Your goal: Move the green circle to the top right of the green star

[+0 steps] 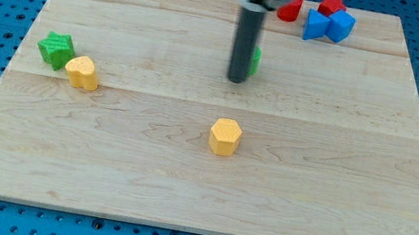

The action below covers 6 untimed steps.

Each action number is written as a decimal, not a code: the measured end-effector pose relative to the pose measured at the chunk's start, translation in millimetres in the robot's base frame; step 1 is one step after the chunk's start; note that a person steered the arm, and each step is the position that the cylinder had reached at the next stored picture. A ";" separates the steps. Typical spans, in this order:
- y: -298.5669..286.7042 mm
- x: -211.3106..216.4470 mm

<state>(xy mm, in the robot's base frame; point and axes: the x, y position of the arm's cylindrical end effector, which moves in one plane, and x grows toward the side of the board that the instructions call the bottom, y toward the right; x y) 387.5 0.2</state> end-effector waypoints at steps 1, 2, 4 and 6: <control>74.3 1.8; 91.9 -45.2; -132.3 -30.2; 3.2 -9.2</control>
